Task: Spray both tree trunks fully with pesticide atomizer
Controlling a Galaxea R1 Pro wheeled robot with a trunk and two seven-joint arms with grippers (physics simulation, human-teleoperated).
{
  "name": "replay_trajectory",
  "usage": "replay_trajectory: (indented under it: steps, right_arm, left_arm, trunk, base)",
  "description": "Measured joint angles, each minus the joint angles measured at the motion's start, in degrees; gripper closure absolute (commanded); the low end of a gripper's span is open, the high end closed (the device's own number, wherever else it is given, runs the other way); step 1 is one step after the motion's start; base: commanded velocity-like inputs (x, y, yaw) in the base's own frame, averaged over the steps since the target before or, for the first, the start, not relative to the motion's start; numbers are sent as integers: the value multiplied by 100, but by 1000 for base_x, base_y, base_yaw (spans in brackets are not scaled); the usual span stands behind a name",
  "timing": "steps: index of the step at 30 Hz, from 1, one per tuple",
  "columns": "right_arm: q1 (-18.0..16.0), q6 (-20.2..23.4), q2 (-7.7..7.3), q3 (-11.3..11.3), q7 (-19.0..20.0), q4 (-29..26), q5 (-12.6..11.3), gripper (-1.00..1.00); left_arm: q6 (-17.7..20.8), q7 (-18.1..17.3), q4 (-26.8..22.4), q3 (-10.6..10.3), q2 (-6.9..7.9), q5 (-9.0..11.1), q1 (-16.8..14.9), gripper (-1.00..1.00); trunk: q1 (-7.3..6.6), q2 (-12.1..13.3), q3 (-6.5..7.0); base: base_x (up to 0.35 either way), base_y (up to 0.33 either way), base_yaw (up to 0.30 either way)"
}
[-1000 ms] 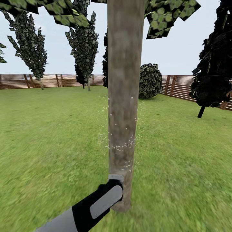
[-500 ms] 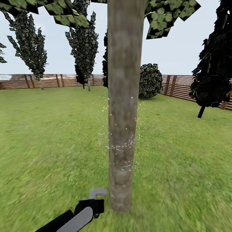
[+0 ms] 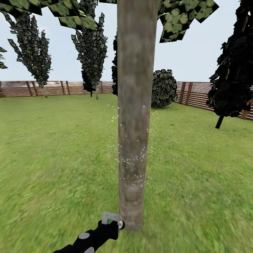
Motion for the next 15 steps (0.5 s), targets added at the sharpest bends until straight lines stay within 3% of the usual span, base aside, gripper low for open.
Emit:
replay_trajectory:
  steps: [3,7,9,15]
  right_arm:
    - [0,0,-4,5,0,-1,4,100]
    - [0,6,-28,19,26,-21,12,100]
    - [-4,13,-50,26,91,-85,12,100]
    - [-22,263,-220,19,505,-535,-30,100]
  left_arm:
    - [-300,-349,189,-5,2,-257,50,100]
    - [-527,-495,203,-1,18,-492,326,100]
    - [-818,-881,216,1,51,-595,390,100]
    - [-1288,-1879,80,5,445,-658,578,100]
  trunk:
    - [0,0,0]
    - [0,0,0]
    - [0,-1,0]
    - [0,-1,0]
  base:
    - [0,0,0]
    - [0,0,0]
    - [0,0,0]
    - [0,0,0]
